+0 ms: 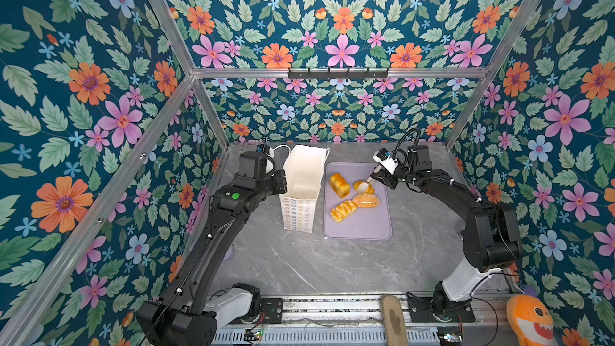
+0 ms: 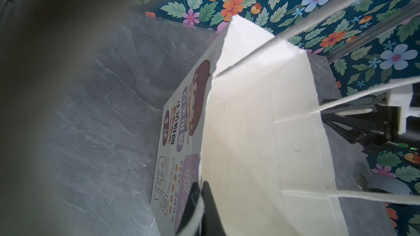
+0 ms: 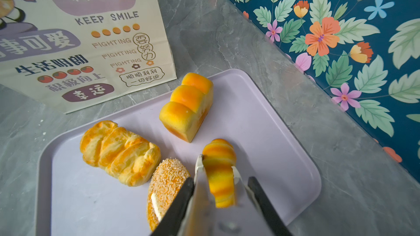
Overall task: Pack bread into a paper bag
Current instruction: Pick up the bread from the tray.
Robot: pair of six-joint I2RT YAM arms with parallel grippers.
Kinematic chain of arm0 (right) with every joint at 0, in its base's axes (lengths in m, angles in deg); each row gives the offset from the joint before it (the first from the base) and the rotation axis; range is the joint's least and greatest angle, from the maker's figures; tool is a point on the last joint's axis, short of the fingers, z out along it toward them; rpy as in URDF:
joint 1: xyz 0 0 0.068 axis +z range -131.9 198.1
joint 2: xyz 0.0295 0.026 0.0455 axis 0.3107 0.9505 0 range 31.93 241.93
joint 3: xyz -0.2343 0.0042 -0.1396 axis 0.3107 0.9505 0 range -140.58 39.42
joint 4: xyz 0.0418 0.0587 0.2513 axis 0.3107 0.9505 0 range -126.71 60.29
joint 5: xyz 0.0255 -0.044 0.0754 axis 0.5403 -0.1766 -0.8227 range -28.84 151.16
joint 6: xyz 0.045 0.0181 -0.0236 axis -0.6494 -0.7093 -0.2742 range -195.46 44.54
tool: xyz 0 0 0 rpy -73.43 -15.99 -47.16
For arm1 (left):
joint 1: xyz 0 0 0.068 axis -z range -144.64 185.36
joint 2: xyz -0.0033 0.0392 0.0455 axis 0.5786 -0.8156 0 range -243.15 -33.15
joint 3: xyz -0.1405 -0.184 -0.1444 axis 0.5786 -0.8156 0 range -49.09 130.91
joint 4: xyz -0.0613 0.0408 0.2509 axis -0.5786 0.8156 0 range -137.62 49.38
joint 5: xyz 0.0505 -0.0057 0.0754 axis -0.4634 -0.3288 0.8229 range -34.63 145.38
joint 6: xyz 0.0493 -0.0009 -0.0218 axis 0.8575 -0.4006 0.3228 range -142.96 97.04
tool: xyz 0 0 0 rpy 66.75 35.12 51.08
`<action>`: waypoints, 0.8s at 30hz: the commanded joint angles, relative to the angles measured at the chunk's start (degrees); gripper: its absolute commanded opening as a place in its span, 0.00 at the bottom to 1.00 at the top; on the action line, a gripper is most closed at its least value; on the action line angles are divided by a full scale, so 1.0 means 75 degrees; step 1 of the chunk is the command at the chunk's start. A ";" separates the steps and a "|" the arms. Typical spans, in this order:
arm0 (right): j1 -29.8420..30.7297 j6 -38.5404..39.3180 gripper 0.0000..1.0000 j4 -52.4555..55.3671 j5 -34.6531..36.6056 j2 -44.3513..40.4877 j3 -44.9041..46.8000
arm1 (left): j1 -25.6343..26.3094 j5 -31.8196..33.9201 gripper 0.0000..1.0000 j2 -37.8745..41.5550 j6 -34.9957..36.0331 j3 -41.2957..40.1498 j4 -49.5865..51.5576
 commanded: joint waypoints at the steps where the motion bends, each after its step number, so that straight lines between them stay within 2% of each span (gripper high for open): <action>1: 0.0002 -0.0101 0.34 0.0009 -0.0216 -0.0443 -0.0116 | -0.0005 -0.0039 0.00 0.0034 0.0024 -0.0007 -0.0198; 7: 0.0011 -0.0314 0.34 0.0387 -0.0398 -0.1172 -0.0455 | -0.0006 -0.0104 0.00 0.0024 0.0013 -0.0081 -0.0290; 18: 0.0321 -0.1685 0.35 0.0264 -0.1524 -0.2864 -0.1117 | -0.0006 -0.0194 0.00 0.0002 -0.0104 -0.0183 -0.0570; 24: 0.0678 -0.1839 0.35 0.1081 -0.1772 -0.3176 -0.2175 | -0.0002 -0.0272 0.00 0.0003 -0.0185 -0.0287 -0.0718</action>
